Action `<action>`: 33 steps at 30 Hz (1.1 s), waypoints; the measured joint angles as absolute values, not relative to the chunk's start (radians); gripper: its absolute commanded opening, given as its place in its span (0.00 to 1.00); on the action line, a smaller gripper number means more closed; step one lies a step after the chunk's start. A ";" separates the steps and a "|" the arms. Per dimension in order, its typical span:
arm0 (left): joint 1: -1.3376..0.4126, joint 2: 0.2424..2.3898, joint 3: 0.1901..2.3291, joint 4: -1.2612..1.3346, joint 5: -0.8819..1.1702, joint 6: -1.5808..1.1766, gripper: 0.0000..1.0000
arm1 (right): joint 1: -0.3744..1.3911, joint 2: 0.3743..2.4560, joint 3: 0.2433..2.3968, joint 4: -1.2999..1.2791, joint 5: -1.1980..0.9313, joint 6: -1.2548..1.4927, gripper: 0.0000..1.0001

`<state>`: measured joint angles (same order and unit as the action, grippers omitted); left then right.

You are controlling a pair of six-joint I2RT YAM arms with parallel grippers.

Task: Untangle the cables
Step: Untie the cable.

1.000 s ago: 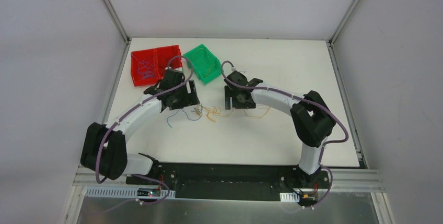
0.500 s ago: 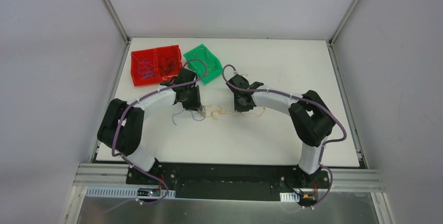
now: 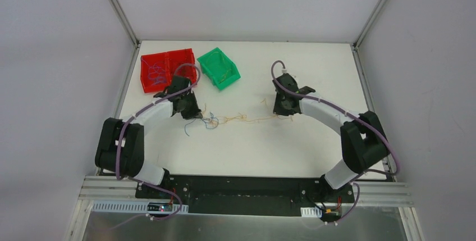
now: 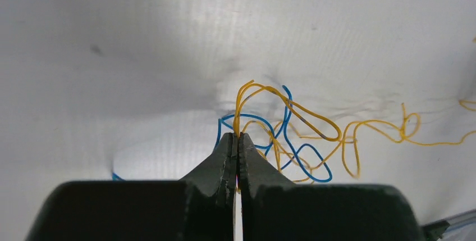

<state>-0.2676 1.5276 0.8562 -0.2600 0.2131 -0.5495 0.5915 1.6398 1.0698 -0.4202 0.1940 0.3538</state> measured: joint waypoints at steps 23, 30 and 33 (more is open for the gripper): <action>-0.277 1.287 0.682 -0.187 0.131 -0.662 0.24 | 0.456 1.418 0.997 -0.428 0.089 0.390 0.99; -0.295 1.259 0.686 -0.192 0.132 -0.637 0.51 | 0.464 1.422 0.996 -0.470 0.107 0.375 0.99; -0.302 1.242 0.686 -0.196 0.131 -0.631 0.69 | 0.475 1.408 0.976 -0.474 0.120 0.377 0.99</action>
<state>-0.3019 1.2419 0.6857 -0.1963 0.1307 -0.6312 0.4747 1.4082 0.9760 -0.4736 0.1204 0.3771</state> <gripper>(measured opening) 0.538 0.993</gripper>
